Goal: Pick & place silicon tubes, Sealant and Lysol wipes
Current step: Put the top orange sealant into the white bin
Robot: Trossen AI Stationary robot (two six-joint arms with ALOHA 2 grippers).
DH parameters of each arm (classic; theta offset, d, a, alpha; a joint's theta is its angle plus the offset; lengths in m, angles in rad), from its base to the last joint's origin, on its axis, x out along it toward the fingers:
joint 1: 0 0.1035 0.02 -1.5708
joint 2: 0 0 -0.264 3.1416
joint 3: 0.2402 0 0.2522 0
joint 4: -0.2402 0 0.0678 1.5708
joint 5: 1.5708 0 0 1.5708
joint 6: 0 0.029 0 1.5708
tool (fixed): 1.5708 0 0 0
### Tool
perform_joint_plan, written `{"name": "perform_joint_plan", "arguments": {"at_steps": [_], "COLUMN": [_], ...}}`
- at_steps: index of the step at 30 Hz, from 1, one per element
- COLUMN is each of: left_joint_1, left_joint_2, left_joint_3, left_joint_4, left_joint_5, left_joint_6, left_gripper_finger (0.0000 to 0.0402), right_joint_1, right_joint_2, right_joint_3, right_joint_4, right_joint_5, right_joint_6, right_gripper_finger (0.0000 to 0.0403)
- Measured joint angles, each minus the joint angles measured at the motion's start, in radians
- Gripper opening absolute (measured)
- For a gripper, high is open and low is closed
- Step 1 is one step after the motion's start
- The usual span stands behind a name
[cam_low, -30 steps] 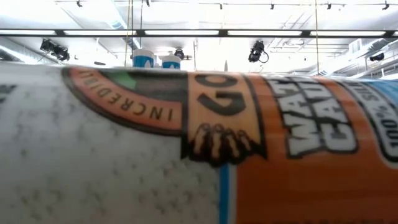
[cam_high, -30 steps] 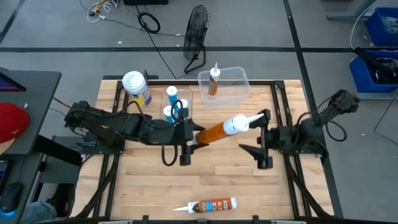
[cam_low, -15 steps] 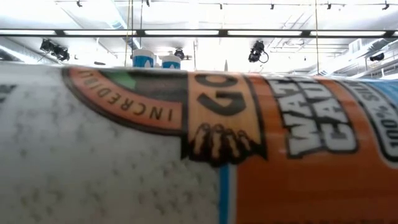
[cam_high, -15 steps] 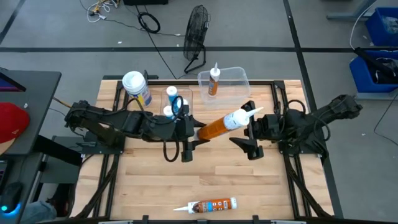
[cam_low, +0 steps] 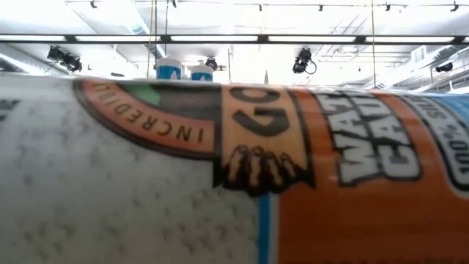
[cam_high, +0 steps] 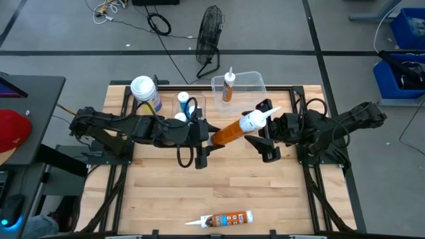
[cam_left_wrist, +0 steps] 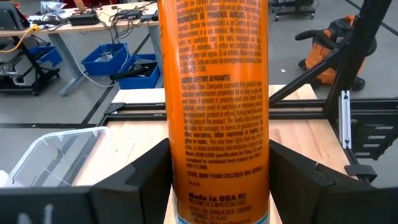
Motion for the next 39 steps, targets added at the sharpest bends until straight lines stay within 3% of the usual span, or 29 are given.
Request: {"name": "perform_joint_plan", "arguments": {"at_steps": [12,19,26,34,39], "left_joint_1": [0.011,0.011,0.013,0.013,0.010], "left_joint_2": [0.034,0.034,0.031,0.024,0.015], "left_joint_3": [-0.001,-0.001,-0.001,0.000,0.000], "left_joint_4": [-0.008,-0.007,0.003,-0.003,-0.048], "left_joint_5": [0.007,0.007,-0.013,-0.031,-0.063], "left_joint_6": [0.018,0.016,0.000,0.004,0.004], "left_gripper_finger": [0.0225,0.0228,0.0263,0.0280,0.0281], "right_joint_1": [0.000,0.000,0.000,0.001,0.001], "right_joint_2": [0.000,-0.001,0.001,0.001,-0.012], "right_joint_3": [0.049,0.049,0.049,0.049,0.048], "right_joint_4": [-0.118,-0.124,-0.141,-0.195,-0.236], "right_joint_5": [-0.006,0.003,0.024,0.097,0.207], "right_joint_6": [-0.008,-0.010,-0.042,-0.070,-0.125], "right_gripper_finger": [0.0208,0.0205,0.0205,0.0205,0.0205]}}
